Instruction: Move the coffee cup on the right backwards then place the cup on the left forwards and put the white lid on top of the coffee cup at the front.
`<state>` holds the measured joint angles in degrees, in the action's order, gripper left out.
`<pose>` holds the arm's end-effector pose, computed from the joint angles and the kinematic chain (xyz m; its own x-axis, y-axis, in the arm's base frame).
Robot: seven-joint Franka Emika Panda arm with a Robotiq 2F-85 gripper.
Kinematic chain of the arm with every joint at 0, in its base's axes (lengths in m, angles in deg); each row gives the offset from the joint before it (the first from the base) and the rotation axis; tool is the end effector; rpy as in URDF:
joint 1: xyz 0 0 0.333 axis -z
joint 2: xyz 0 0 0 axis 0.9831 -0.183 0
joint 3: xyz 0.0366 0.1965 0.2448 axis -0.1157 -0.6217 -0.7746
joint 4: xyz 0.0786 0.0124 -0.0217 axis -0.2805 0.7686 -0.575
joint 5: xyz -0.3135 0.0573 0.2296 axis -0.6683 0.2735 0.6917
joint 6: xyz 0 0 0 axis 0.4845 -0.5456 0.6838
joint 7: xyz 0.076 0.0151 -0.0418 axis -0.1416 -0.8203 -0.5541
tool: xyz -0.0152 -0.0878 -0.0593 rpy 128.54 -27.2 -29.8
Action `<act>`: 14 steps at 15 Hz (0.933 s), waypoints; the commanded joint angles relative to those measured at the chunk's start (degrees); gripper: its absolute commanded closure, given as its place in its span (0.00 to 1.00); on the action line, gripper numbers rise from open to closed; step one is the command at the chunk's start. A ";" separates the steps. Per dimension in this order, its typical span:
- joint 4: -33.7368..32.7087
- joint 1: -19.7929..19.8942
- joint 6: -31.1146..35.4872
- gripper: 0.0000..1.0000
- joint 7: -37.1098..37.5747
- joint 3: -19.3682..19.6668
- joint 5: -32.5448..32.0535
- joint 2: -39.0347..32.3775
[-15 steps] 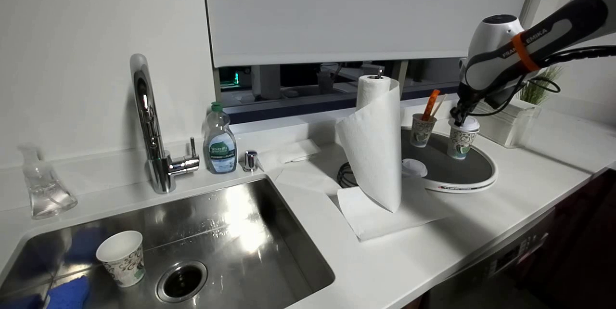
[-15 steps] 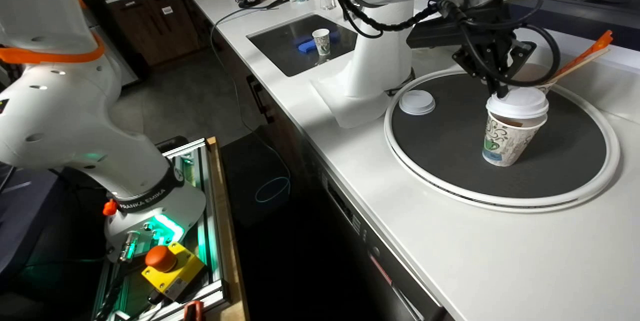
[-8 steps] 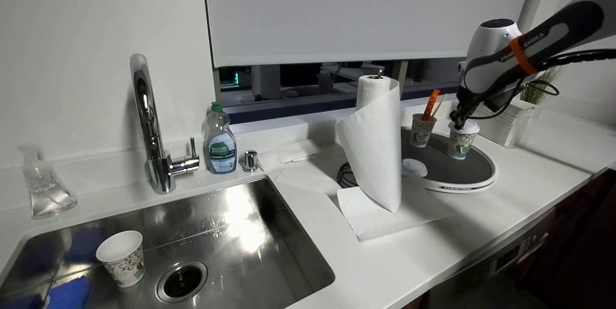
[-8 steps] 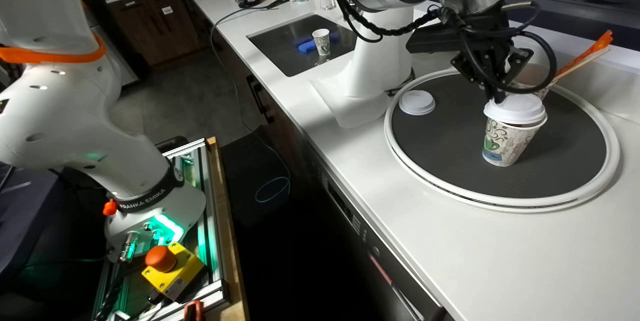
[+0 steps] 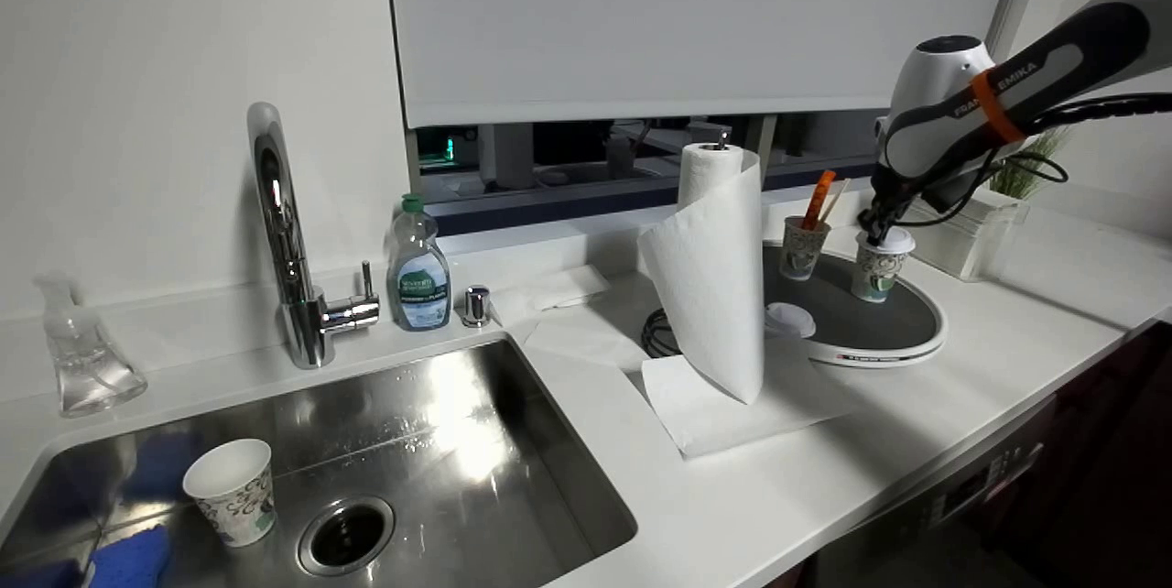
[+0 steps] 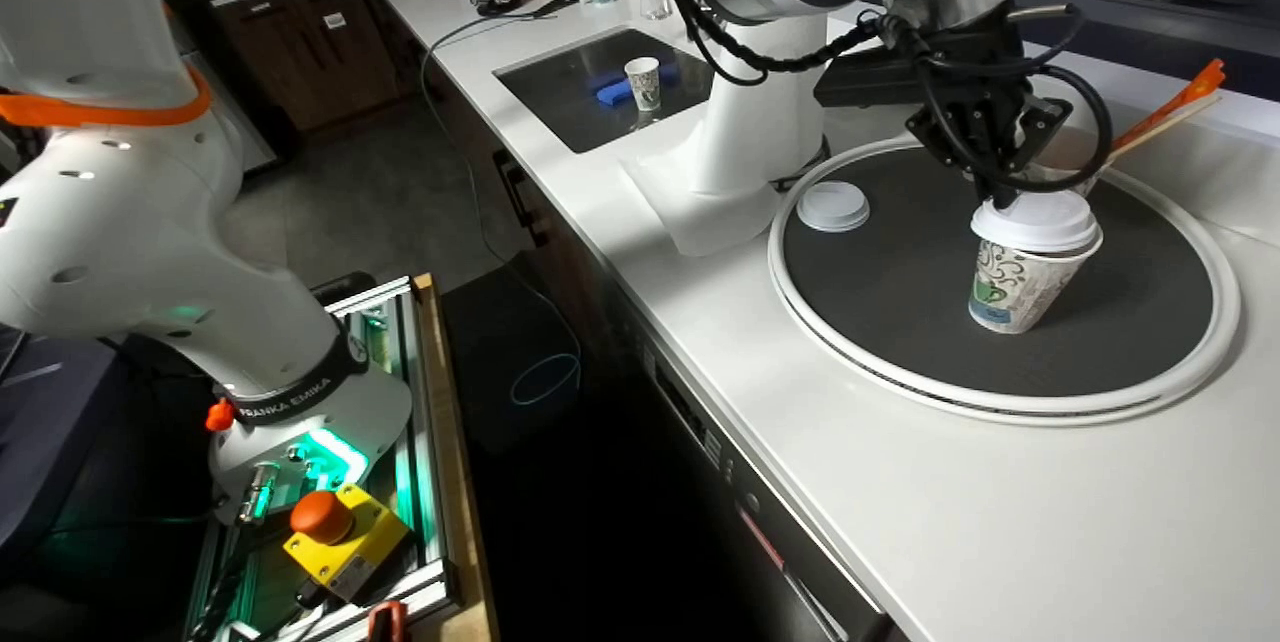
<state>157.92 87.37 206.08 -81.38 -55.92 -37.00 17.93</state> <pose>0.6355 -0.1850 0.3542 0.9542 0.2244 0.1976 0.1417 -0.9213 0.3621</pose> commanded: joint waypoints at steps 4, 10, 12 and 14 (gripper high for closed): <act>-0.68 -0.05 -1.70 0.95 1.78 0.38 -0.12 -0.26; -0.18 0.62 -0.95 0.45 0.86 -0.44 1.79 0.48; -0.02 0.63 -0.66 0.29 0.95 -0.48 1.80 0.86; 0.44 0.76 -0.25 0.13 0.69 -0.69 2.08 1.62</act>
<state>157.59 87.65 206.08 -80.50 -55.95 -36.27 18.23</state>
